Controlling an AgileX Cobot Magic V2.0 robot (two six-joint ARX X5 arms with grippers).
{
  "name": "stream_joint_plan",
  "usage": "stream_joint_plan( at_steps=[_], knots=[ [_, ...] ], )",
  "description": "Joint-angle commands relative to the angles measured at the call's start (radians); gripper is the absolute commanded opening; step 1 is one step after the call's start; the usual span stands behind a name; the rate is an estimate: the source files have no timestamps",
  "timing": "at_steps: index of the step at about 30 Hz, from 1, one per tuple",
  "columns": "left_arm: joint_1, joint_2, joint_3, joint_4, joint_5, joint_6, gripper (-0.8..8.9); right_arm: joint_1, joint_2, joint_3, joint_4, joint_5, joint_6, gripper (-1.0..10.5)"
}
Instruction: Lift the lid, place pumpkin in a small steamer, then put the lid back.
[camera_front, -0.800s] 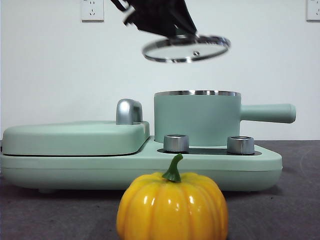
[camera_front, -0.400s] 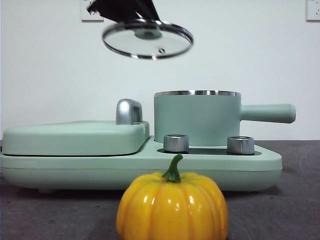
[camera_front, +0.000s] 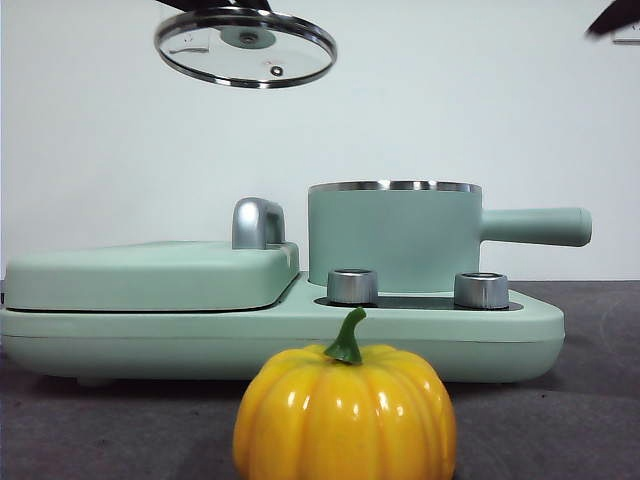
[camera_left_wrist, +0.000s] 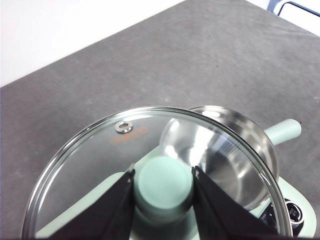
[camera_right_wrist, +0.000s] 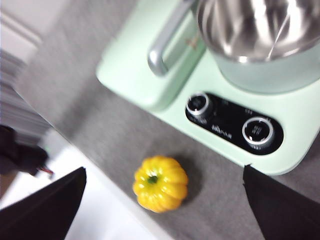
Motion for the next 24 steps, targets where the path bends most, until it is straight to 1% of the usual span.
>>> stream_joint_plan(
  at_steps=[1,6,12,14,20,24],
  knots=[
    [0.008,-0.026,0.028,0.020,0.008,0.010,0.81,0.112,0.073,0.016,0.022,0.103,0.036,4.9],
    [0.034,-0.051,0.028,0.008,0.008,0.010,0.81,0.276,0.218,0.016,0.062,0.218,0.062,4.9],
    [0.064,-0.071,0.028,-0.007,0.008,0.010,0.80,0.415,0.386,0.016,0.100,0.288,0.103,4.9],
    [0.072,-0.073,0.028,-0.010,0.008,0.010,0.80,0.451,0.434,0.016,0.101,0.309,0.110,4.9],
    [0.085,-0.076,0.028,-0.036,0.008,0.010,0.80,0.532,0.550,0.016,0.104,0.359,0.114,5.4],
    [0.085,-0.076,0.028,-0.047,0.008,0.010,0.80,0.562,0.604,0.016,0.113,0.363,0.114,5.4]
  ],
)
